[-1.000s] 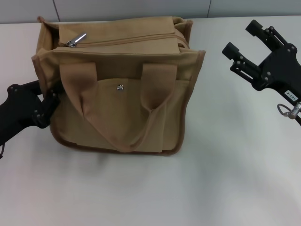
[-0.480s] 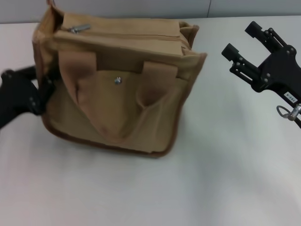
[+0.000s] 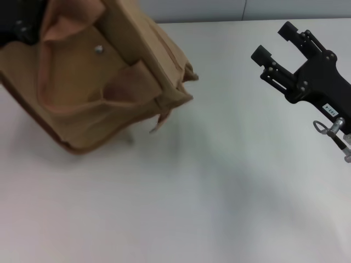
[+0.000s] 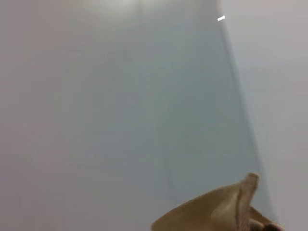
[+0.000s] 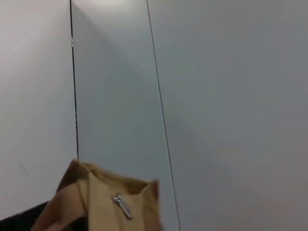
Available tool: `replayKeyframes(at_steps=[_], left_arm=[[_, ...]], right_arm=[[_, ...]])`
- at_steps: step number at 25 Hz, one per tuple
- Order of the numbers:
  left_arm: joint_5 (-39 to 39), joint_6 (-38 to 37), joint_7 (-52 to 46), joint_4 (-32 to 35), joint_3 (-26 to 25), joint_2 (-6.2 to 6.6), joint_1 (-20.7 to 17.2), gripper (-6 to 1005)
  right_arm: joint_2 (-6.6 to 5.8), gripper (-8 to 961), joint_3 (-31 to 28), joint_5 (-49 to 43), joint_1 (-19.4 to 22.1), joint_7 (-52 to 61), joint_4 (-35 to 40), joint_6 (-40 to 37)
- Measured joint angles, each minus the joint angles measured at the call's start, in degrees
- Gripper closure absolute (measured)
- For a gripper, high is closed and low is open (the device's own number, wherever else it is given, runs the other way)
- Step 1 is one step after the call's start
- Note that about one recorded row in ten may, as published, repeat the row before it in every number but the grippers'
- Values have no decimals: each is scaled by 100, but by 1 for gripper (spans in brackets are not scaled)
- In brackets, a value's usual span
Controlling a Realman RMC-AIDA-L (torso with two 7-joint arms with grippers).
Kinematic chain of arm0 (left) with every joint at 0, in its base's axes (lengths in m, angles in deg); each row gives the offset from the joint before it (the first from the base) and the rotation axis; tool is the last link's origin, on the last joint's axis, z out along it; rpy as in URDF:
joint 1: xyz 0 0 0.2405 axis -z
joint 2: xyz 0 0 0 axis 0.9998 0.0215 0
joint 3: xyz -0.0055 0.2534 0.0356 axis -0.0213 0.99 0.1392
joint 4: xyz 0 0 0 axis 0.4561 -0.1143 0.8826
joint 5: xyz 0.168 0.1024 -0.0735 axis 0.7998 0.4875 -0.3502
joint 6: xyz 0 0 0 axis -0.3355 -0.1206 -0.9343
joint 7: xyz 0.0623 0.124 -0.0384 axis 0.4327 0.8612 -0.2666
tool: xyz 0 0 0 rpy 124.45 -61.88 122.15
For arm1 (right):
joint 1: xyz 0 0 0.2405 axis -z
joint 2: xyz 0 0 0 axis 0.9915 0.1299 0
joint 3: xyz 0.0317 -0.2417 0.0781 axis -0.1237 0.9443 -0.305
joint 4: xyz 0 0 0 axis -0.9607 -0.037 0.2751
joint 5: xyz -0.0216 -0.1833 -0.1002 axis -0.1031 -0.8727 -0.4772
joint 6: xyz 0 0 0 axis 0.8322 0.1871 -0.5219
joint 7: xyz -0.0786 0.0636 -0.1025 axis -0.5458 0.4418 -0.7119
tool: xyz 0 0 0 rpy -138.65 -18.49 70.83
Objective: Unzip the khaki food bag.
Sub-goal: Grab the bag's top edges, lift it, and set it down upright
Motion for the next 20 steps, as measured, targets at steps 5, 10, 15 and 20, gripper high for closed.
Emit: replayKeyframes(at_steps=[5, 10, 15, 20], left_arm=[[-122, -36, 714, -723, 1017, -9, 35, 917], [-140, 249, 1986, -1672, 1764, -33, 29, 918], [-141, 151, 2231, -1987, 1867, -37, 117, 918], [-252, -147, 2202, -2012, 1873, -37, 205, 919]], right_arm=[[7, 147, 3, 1, 41, -63, -73, 59], [11, 147, 4, 1, 167, -784, -178, 81], [11, 147, -44, 1, 219, -1609, -336, 80], [10, 147, -57, 1, 189, -2327, -551, 80]])
